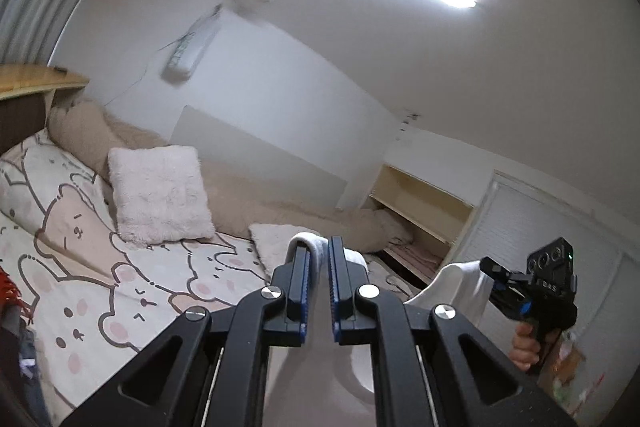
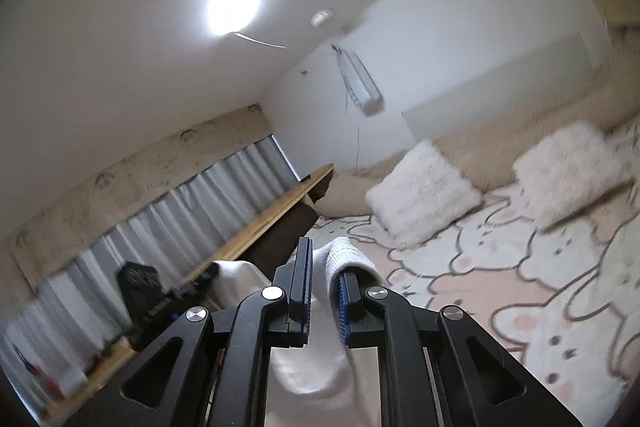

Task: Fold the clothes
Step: 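Lift the T-shirt with both tools and shake it open, then lay the T-shirt flat on the bed and open both tools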

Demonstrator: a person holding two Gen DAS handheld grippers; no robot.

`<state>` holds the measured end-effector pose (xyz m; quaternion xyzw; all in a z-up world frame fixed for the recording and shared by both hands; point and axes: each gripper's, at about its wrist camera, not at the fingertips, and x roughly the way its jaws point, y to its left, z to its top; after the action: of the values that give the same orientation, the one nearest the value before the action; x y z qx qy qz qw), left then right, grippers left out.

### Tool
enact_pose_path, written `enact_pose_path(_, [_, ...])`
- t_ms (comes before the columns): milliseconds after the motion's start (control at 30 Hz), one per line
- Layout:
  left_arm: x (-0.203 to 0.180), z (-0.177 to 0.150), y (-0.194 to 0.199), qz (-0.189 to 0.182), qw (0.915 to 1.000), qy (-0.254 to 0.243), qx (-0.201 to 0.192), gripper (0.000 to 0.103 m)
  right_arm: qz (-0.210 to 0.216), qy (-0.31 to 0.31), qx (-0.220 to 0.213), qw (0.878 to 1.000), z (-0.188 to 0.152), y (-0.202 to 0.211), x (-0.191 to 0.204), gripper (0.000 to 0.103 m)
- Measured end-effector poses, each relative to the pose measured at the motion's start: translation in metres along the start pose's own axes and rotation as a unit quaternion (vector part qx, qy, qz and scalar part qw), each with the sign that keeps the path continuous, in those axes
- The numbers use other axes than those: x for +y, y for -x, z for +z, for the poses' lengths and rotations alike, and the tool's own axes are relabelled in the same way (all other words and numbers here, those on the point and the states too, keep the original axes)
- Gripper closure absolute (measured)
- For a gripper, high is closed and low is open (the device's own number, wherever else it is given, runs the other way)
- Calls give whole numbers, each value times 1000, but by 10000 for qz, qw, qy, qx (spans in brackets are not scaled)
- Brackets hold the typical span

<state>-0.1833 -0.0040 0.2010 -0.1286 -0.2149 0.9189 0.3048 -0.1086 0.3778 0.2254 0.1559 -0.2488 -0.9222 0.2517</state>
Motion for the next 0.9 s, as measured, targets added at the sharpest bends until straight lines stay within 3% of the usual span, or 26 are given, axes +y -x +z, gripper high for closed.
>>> enact_pose_path(67, [2, 24, -17, 71, 9999, -24, -105, 95, -110, 93, -42, 9999, 21, -18, -4, 90])
enact_pose_path(167, [-18, 63, -11, -28, 9987, -354, -365, 95, -107, 511, -211, 9984, 54, -20, 18, 90])
enact_pose_path(300, [-33, 67, 15, 146, 9937, -1102, -157, 95, -99, 1083, -274, 9937, 66, -4, 47, 90])
enact_pose_path(433, [-18, -9, 53, 210, 9863, -1315, 970, 95, -90, 1167, 599, 9913, 4, 7, 34, 90])
enact_pose_path(500, [1, -61, 69, 110, 9835, -987, 1510, 95, 16, 1034, 1297, 9861, -44, 9, 16, 90])
enact_pose_path(600, [28, -139, 92, -40, 9718, -488, 2308, 95, 128, 709, 2161, 9737, -128, 16, -12, 91])
enact_pose_path(700, [62, -236, 107, 112, 9480, 133, 3177, 95, -2, 147, 2933, 9559, -213, 15, -50, 91])
enact_pose_path(767, [85, -305, 109, 400, 9227, 539, 3796, 95, -170, -268, 3427, 9389, -268, 11, -77, 90])
enact_pose_path(867, [93, -361, 107, 606, 9029, 546, 4220, 95, -572, -919, 4009, 9097, -343, 7, -119, 91])
enact_pose_path(900, [92, -368, 106, 627, 9014, 487, 4255, 95, -649, -997, 4028, 9075, -349, 6, -123, 91])
